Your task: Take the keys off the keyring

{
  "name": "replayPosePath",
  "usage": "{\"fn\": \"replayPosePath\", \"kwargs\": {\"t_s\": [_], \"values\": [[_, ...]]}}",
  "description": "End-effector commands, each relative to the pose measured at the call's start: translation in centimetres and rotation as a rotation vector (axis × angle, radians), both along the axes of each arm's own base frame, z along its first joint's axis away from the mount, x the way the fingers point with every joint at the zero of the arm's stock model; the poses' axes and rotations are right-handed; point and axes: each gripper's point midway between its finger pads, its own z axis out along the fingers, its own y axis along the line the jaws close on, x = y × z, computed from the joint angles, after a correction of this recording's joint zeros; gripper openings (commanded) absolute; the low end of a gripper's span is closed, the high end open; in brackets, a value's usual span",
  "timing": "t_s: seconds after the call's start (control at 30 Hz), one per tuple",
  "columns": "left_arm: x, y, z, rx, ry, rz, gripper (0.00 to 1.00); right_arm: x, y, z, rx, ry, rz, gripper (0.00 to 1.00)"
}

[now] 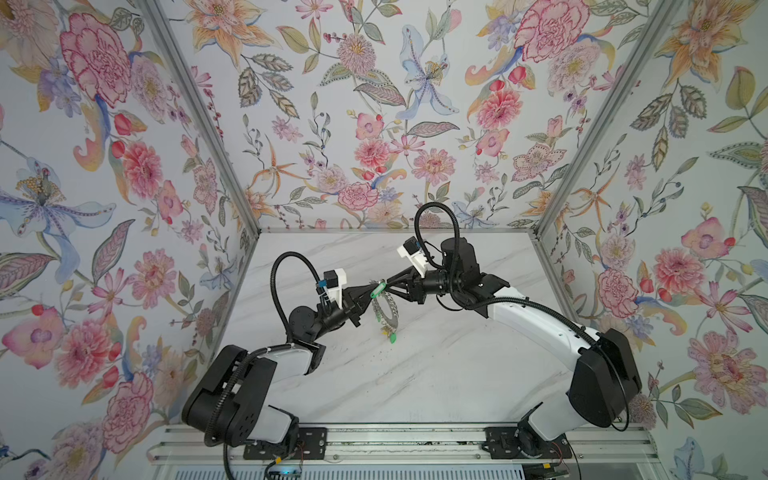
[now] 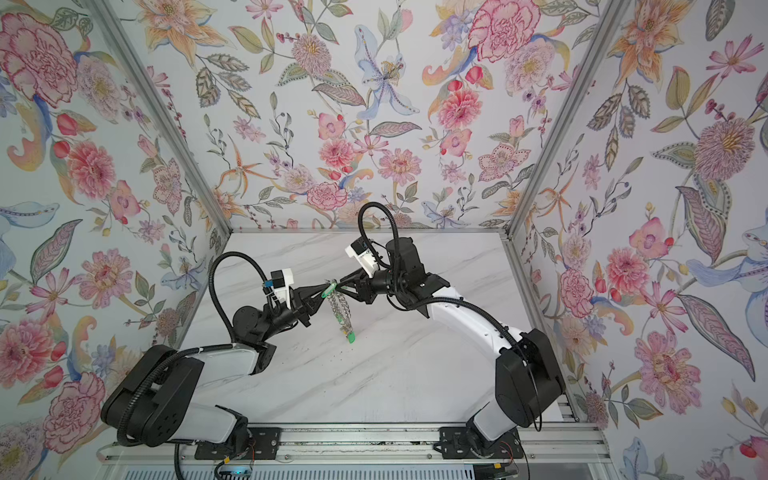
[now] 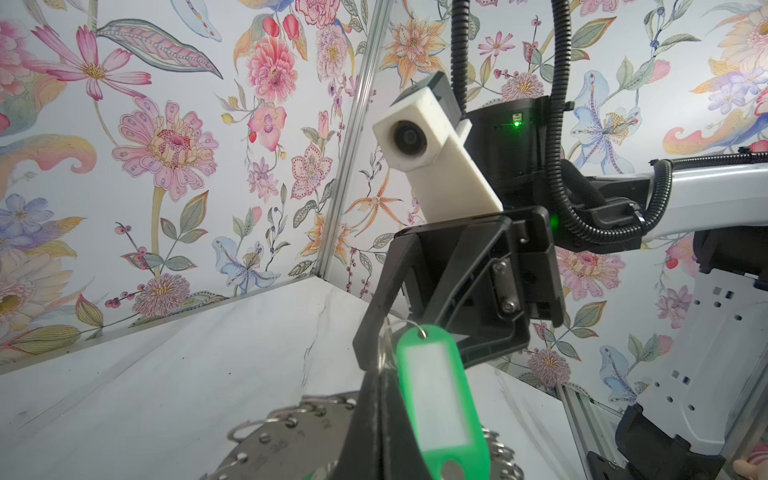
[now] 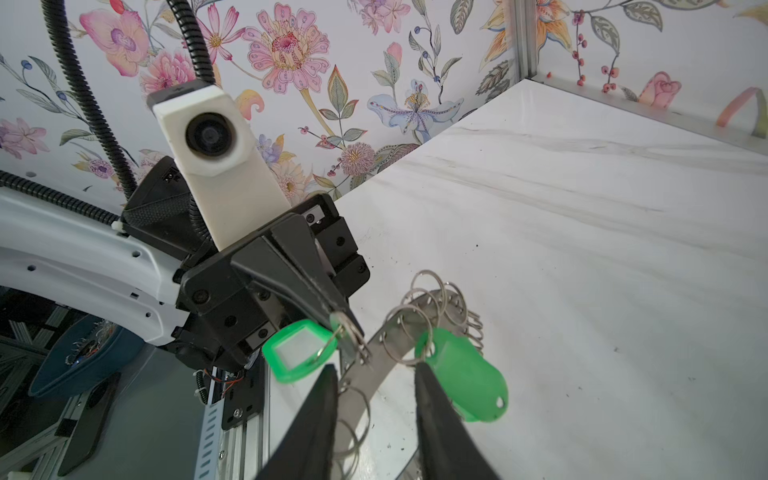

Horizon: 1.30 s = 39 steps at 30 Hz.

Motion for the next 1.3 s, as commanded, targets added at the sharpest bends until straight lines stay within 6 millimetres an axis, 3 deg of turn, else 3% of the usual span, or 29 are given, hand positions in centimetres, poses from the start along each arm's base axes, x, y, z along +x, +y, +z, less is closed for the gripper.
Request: {"fn": "replayPosePath", "kwargs": {"t_s": [0.0,0.17,0.23,0.53,0.6,1.03,1.27], "values": [[-1.0,0.4,3.8,-0.055,-0.151,-0.01,0.0,-0.1,0.5,0.5,0.016,-0.016,0.03,0.27],[-1.2,0.4,3.8,-0.051,-0.149,-0.016,0.0,0.1,0.7,0.5,0.023,-0.02,0.037,0.25],[-1.2,0.4,3.8,-0.049,-0.149,-0.017,0.0,-1.0,1.7,0.7,0.032,-0.027,0.07,0.25],[-1.2,0.2,3.4,-0.05,-0.136,-0.03,0.0,-1.6,2.4,1.4,0.057,-0.045,0.105,0.21],[-1.1,0.2,3.5,-0.048,-0.139,-0.029,0.0,-1.6,2.2,1.5,0.057,-0.051,0.104,0.15],[-1.0,0.2,3.2,-0.036,-0.127,-0.022,0.0,-1.8,1.5,1.6,0.053,-0.074,0.098,0.0],[-0.7,0.0,2.9,-0.03,-0.116,-0.024,0.0,-1.7,1.2,1.9,0.056,-0.094,0.078,0.01]]}}
